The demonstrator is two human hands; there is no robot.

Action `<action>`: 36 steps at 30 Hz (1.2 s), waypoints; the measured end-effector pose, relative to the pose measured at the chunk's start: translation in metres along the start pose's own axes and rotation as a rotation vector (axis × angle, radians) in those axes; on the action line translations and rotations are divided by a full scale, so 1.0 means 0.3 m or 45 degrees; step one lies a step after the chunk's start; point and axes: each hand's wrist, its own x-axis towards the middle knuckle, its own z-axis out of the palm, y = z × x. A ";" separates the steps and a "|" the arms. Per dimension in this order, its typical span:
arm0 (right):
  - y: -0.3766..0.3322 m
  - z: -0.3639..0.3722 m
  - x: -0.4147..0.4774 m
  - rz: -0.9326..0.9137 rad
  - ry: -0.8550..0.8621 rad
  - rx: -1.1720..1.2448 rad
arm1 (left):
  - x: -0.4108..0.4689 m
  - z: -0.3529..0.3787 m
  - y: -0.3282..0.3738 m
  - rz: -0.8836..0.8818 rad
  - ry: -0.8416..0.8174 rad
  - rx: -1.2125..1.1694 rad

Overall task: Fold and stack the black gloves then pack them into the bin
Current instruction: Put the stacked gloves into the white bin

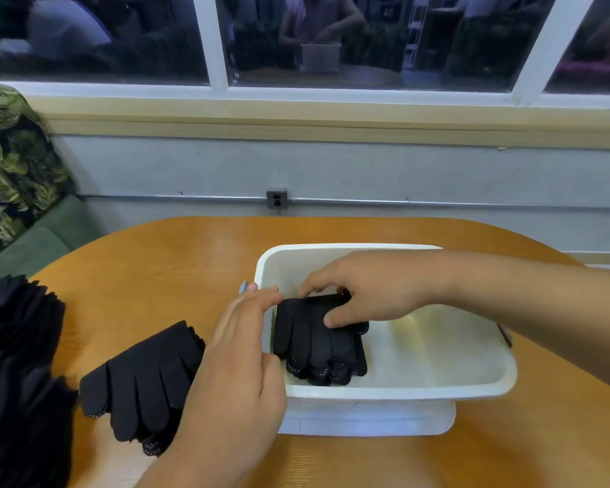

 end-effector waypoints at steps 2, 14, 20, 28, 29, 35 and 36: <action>-0.003 0.012 -0.033 -0.088 -0.018 -0.115 | -0.002 -0.001 0.002 0.018 0.001 -0.001; 0.067 0.171 0.021 -0.589 0.205 -0.905 | 0.004 0.011 -0.012 0.002 0.027 0.042; 0.073 0.191 0.067 -0.631 0.317 -0.974 | 0.006 0.008 -0.020 0.051 -0.001 0.097; 0.017 0.078 -0.013 -0.703 0.243 -1.191 | 0.001 -0.034 0.002 0.043 0.002 0.021; 0.008 0.045 -0.026 -0.718 0.242 -1.220 | -0.005 -0.049 0.004 0.039 0.017 0.012; -0.080 -0.110 -0.038 -0.620 0.275 -0.954 | -0.061 -0.159 -0.091 -0.032 0.165 0.059; -0.110 -0.130 -0.029 -0.610 0.298 -0.907 | -0.078 -0.175 -0.117 -0.051 0.193 0.077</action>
